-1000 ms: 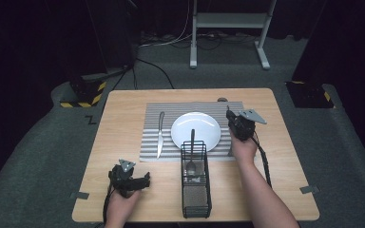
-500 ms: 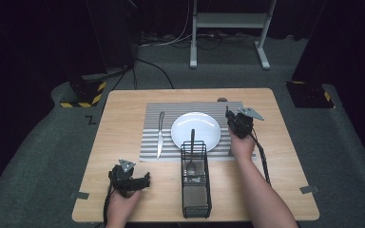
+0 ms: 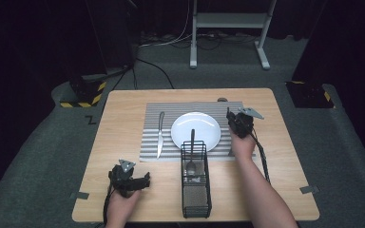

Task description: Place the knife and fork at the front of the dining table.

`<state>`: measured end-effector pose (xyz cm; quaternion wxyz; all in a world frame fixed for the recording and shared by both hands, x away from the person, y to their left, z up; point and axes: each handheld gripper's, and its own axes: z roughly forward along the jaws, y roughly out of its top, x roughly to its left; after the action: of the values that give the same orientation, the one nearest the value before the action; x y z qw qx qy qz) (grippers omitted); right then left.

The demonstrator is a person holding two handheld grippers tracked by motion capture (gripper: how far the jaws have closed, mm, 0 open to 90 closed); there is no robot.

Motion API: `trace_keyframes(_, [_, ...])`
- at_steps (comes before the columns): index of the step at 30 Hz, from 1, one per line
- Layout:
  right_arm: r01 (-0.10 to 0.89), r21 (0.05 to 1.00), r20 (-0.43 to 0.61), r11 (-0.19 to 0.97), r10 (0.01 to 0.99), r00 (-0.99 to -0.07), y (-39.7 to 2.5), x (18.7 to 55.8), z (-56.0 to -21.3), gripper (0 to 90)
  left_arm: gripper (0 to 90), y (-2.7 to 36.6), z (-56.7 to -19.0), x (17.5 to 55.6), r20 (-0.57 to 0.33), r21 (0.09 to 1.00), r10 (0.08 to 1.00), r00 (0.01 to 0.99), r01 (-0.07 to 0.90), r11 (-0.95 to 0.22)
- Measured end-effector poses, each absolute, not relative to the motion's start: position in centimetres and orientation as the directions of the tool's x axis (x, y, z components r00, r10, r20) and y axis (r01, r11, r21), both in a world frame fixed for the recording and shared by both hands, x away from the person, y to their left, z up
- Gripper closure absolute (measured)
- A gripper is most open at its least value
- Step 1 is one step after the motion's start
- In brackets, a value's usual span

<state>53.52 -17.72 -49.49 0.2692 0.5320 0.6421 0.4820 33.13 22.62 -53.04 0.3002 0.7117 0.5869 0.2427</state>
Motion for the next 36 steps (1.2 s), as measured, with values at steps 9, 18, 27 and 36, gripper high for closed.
trace_keyframes(9, [0.435, 0.900, 0.169, -0.031, 0.944, -0.282, -17.9, 53.6, -49.5, 83.7, 1.4, 22.6, -53.0, 33.1, -0.007, 0.712, 0.981, 0.194, 0.690, -0.131])
trace_keyframes(18, [0.440, 0.897, 0.175, -0.035, 0.943, -0.282, -17.8, 53.7, -49.5, 83.2, 1.1, 22.6, -53.0, 33.1, -0.008, 0.712, 0.981, 0.195, 0.690, -0.131])
trace_keyframes(27, [0.430, 0.902, 0.170, -0.039, 0.948, -0.269, -18.2, 53.5, -49.0, 77.7, 0.6, 22.6, -53.0, 33.2, -0.007, 0.710, 0.980, 0.197, 0.691, -0.134])
trace_keyframes(36, [0.400, 0.917, 0.126, 0.000, 0.949, -0.290, -18.0, 51.9, -48.3, 75.7, 0.6, 22.6, -53.0, 33.2, -0.006, 0.710, 0.980, 0.198, 0.691, -0.136])
